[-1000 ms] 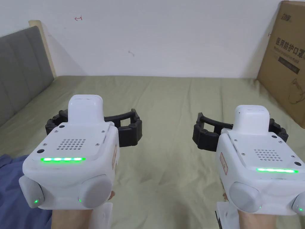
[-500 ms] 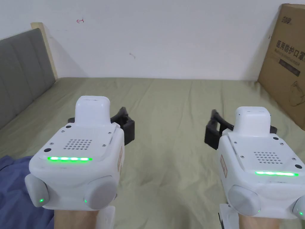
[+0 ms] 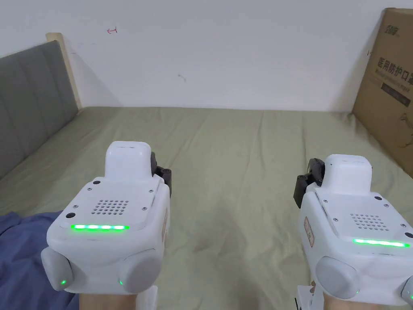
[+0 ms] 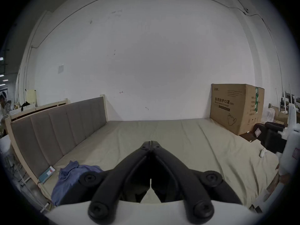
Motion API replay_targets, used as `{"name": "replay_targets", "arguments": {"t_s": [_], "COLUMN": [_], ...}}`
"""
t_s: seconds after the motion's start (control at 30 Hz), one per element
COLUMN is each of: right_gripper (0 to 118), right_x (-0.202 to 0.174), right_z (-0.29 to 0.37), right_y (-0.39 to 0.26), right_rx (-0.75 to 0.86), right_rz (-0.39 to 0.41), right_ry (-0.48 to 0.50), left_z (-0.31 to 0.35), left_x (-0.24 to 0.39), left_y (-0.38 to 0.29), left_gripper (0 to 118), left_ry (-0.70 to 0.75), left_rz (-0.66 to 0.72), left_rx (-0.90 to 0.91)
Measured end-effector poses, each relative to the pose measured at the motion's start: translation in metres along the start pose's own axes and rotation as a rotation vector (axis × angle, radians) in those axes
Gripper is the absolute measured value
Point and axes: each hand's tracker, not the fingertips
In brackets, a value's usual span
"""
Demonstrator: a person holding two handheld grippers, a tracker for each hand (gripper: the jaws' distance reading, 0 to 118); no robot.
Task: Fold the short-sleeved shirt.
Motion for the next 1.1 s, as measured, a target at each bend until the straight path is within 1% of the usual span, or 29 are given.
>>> {"name": "replay_targets", "arguments": {"t_s": [0.03,0.07,0.17,0.23,0.27,0.33,0.43,0.53,0.67,0.8,0.93,1.03,1.1], "right_gripper": [0,0,0,0,0,0,0,0,0,0,0,0,0], "right_x": [-0.002,-0.006,-0.029,-0.046,-0.056,-0.078,-0.116,-0.155,-0.199,-0.222,-0.226,-0.224,-0.221], "right_z": [-0.001,-0.001,-0.006,-0.01,-0.012,-0.017,-0.02,-0.019,-0.015,-0.01,-0.015,-0.024,-0.03], "right_y": [0.001,0.002,0.007,0.009,0.01,0.01,0.009,0.007,-0.001,-0.009,-0.014,-0.018,-0.022], "right_rx": [-0.004,-0.001,0.015,0.003,0.0,-0.017,-0.027,-0.048,-0.09,-0.108,-0.14,-0.166,-0.192], "right_rz": [-0.004,-0.001,0.056,0.046,0.034,0.045,0.056,0.044,0.053,0.081,0.081,0.075,0.067], "right_ry": [0.033,0.034,0.08,0.147,0.179,0.235,0.323,0.439,0.564,0.61,0.621,0.609,0.601], "left_z": [0.001,0.002,0.008,0.014,0.018,0.027,0.044,0.061,0.08,0.083,0.067,0.038,0.005], "left_x": [-0.002,-0.007,-0.023,-0.039,-0.048,-0.067,-0.099,-0.131,-0.163,-0.18,-0.194,-0.204,-0.214], "left_y": [0.0,0.001,0.005,0.006,0.007,0.008,0.007,0.005,0.002,-0.006,-0.02,-0.036,-0.054], "left_gripper": [0,0,0,0,0,0,0,0,0,0,0,0,0], "left_ry": [0.002,0.011,0.053,0.089,0.123,0.162,0.259,0.336,0.43,0.477,0.47,0.412,0.386], "left_rz": [0.006,0.016,0.028,0.028,0.03,0.031,0.024,0.0,0.026,0.036,0.079,0.116,0.148], "left_rx": [-0.002,0.002,-0.005,-0.007,-0.004,-0.01,-0.026,-0.039,-0.075,-0.117,-0.183,-0.259,-0.354]}}
